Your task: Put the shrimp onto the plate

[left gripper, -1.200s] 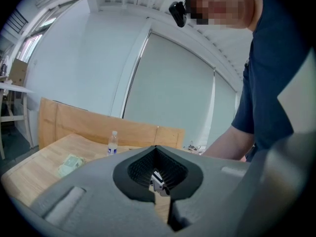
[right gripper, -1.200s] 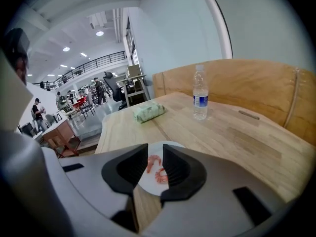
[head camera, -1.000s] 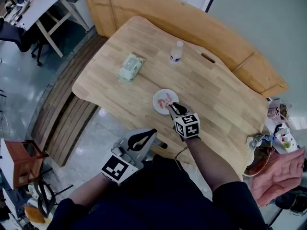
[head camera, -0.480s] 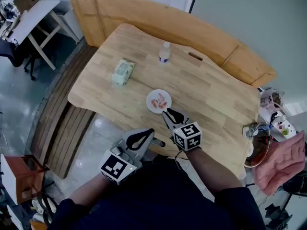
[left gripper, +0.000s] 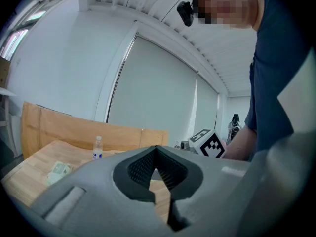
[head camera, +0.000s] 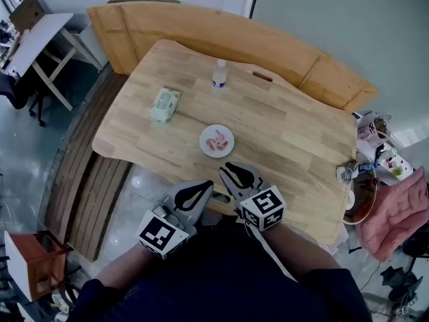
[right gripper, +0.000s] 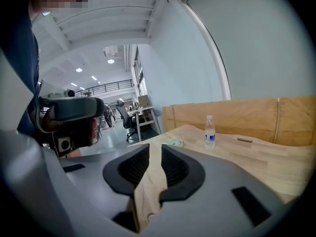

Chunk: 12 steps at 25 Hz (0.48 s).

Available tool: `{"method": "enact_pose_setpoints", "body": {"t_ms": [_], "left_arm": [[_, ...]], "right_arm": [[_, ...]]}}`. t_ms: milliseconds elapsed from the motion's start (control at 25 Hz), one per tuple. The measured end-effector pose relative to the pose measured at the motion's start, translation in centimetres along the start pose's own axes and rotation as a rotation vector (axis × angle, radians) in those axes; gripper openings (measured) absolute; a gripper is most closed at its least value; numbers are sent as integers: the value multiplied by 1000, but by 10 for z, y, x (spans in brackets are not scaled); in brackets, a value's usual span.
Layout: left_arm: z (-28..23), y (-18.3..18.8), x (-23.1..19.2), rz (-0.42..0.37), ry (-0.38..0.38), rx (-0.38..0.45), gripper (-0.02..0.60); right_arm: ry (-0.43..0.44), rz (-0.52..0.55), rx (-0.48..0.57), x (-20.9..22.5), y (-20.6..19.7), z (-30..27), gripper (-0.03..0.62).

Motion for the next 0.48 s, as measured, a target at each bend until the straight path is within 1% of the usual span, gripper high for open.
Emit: {"method": "enact_pose_setpoints", "body": {"t_ms": [160,360,480], "left_arm": [[4,2,1,-9,-13,-5,5],[7,1,6,-13,-26,-5,5],[9,1,7,-10,-32,-11,5]], "right_arm": [[10,-1,59,-16,18,14,75],[30,-1,105,-33,32,34,63],[31,18,132,-42,42,45,44]]}}
Point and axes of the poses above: the fingertips, and each gripper's own axes: z backward along the fingers, x to its right, y out of its top, the point moved 3 cm from there along z, backward along the fingers, and after that the axes turned 9 degrees about -y, right-handed, at the moved point
